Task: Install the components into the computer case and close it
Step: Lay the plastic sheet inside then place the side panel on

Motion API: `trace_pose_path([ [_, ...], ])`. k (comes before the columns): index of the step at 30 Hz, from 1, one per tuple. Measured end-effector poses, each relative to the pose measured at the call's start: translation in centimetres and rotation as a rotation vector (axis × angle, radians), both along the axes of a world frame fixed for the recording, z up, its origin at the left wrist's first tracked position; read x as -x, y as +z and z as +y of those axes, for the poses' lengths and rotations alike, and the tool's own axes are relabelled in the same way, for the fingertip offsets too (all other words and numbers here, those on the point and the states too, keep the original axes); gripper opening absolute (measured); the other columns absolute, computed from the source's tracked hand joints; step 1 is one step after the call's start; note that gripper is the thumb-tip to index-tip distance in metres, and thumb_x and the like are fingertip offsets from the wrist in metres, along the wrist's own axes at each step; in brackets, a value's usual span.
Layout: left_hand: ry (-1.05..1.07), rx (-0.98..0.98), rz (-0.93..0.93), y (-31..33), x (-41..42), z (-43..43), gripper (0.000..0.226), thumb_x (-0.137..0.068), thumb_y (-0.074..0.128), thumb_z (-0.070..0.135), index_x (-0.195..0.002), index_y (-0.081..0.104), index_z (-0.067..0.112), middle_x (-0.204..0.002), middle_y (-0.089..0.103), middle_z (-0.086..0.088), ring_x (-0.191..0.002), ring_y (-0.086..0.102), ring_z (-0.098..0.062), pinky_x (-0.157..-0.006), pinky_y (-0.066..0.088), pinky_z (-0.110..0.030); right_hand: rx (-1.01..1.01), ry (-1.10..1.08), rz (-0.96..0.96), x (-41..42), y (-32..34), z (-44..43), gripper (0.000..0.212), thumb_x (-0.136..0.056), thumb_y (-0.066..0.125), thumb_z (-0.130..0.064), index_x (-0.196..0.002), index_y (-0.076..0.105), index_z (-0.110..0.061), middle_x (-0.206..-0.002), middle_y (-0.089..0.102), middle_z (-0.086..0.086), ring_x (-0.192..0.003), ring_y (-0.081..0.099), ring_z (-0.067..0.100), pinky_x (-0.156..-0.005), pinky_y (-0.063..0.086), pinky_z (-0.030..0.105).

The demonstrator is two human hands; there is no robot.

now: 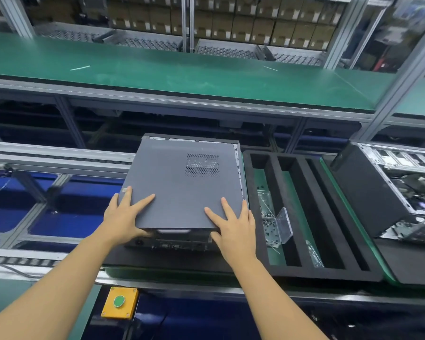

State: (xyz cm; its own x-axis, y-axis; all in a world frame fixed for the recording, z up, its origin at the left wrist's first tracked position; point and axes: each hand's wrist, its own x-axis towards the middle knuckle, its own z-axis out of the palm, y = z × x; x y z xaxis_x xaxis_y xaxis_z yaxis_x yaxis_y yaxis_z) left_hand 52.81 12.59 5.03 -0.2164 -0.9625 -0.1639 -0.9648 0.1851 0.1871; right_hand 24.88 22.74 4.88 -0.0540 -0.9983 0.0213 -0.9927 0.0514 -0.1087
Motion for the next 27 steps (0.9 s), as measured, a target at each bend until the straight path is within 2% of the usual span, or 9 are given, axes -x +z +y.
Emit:
trace_pose_path([
  [3, -0.071, 0.043, -0.033, -0.4, 0.1, 0.2, 0.103, -0.073, 0.078, 0.058, -0.149, 0.008, 0.057, -0.165, -0.001, -0.001, -0.148, -0.001, -0.041, -0.118, 0.018, -0.048, 0.112, -0.038, 0.011, -0.2, -0.6, 1.1, 0.064, -0.086, 0.08, -0.042, -0.143, 0.054, -0.049, -0.157, 0.048, 0.004, -0.142, 0.037, 0.056, -0.115, 0.035, 0.059],
  [4, -0.091, 0.057, -0.032, -0.6, 0.2, 0.2, 0.103, -0.073, 0.077, 0.057, -0.149, 0.007, 0.057, -0.166, -0.001, -0.001, -0.148, -0.002, -0.04, -0.119, 0.017, -0.046, 0.14, -0.058, 0.011, -0.1, -0.9, 1.3, 0.064, -0.083, 0.083, -0.042, -0.141, 0.057, -0.048, -0.154, 0.051, 0.004, -0.139, 0.041, 0.056, -0.113, 0.038, 0.059],
  [8, -0.11, 0.084, -0.062, -1.0, 0.6, 0.0, 0.104, -0.076, 0.076, 0.055, -0.148, 0.002, 0.057, -0.166, -0.001, -0.001, -0.149, -0.003, -0.04, -0.121, 0.016, -0.044, 0.082, -0.042, 0.017, 0.7, -1.4, 0.9, 0.064, -0.096, 0.066, -0.048, -0.152, 0.037, -0.052, -0.167, 0.03, 0.0, -0.15, 0.019, 0.054, -0.124, 0.016, 0.057],
  [13, -0.101, 0.082, -0.094, -1.1, -0.2, -0.3, 0.105, -0.077, 0.076, 0.054, -0.15, 0.001, 0.053, -0.165, 0.002, -0.004, -0.147, 0.001, -0.044, -0.12, 0.02, -0.047, 0.028, -0.003, 0.049, 0.5, -1.5, 0.4, 0.066, -0.101, 0.053, -0.053, -0.158, 0.019, -0.052, -0.171, 0.015, -0.002, -0.153, 0.004, 0.053, -0.123, -0.007, 0.052],
  [15, -0.123, 0.098, -0.106, -1.1, -0.3, -0.2, 0.106, -0.077, 0.076, 0.054, -0.15, 0.0, 0.051, -0.165, 0.003, -0.005, -0.147, 0.001, -0.042, -0.119, 0.018, -0.049, 0.032, -0.007, 0.053, 0.3, -1.7, 0.6, 0.068, -0.102, 0.051, -0.055, -0.159, 0.014, -0.05, -0.172, 0.011, -0.003, -0.154, 0.001, 0.052, -0.122, -0.009, 0.051],
  [18, -0.143, 0.142, -0.162, -1.1, -0.3, -0.2, 0.1, -0.079, 0.07, 0.06, -0.149, -0.001, 0.057, -0.164, 0.0, -0.003, -0.15, -0.005, -0.028, -0.117, 0.0, -0.056, 0.0, -0.019, 0.063, 0.5, -1.7, 0.2, 0.072, -0.102, 0.047, -0.058, -0.161, 0.007, -0.048, -0.173, 0.004, -0.003, -0.154, -0.003, 0.051, -0.125, -0.006, 0.052],
  [19, -0.144, 0.138, -0.146, -1.1, -0.2, -0.3, 0.099, -0.079, 0.07, 0.06, -0.149, -0.001, 0.057, -0.164, -0.001, -0.003, -0.151, -0.007, -0.026, -0.117, -0.001, -0.056, -0.013, -0.023, 0.067, 0.6, -1.7, 0.1, 0.073, -0.102, 0.045, -0.059, -0.161, 0.005, -0.047, -0.173, 0.002, -0.003, -0.154, -0.004, 0.05, -0.125, -0.005, 0.053],
  [23, -0.182, 0.095, -0.105, -1.1, 0.1, -1.3, 0.102, -0.08, 0.072, 0.054, -0.153, 0.0, 0.047, -0.164, -0.001, -0.007, -0.151, -0.005, -0.028, -0.12, 0.013, -0.047, -0.051, -0.035, 0.053, 0.9, -1.4, -0.5, 0.076, -0.101, 0.044, -0.061, -0.162, 0.002, -0.043, -0.173, -0.002, -0.006, -0.155, -0.008, 0.047, -0.125, -0.008, 0.05],
  [27, -0.22, 0.064, -0.139, -0.8, 0.4, -2.2, 0.103, -0.081, 0.069, 0.059, -0.154, -0.002, 0.043, -0.163, -0.003, -0.011, -0.15, -0.006, -0.032, -0.121, 0.013, -0.046, -0.069, -0.044, 0.022, 1.0, -1.2, -1.2, 0.078, -0.1, 0.046, -0.06, -0.164, 0.006, -0.037, -0.173, 0.001, -0.006, -0.156, -0.007, 0.043, -0.125, -0.008, 0.049],
])
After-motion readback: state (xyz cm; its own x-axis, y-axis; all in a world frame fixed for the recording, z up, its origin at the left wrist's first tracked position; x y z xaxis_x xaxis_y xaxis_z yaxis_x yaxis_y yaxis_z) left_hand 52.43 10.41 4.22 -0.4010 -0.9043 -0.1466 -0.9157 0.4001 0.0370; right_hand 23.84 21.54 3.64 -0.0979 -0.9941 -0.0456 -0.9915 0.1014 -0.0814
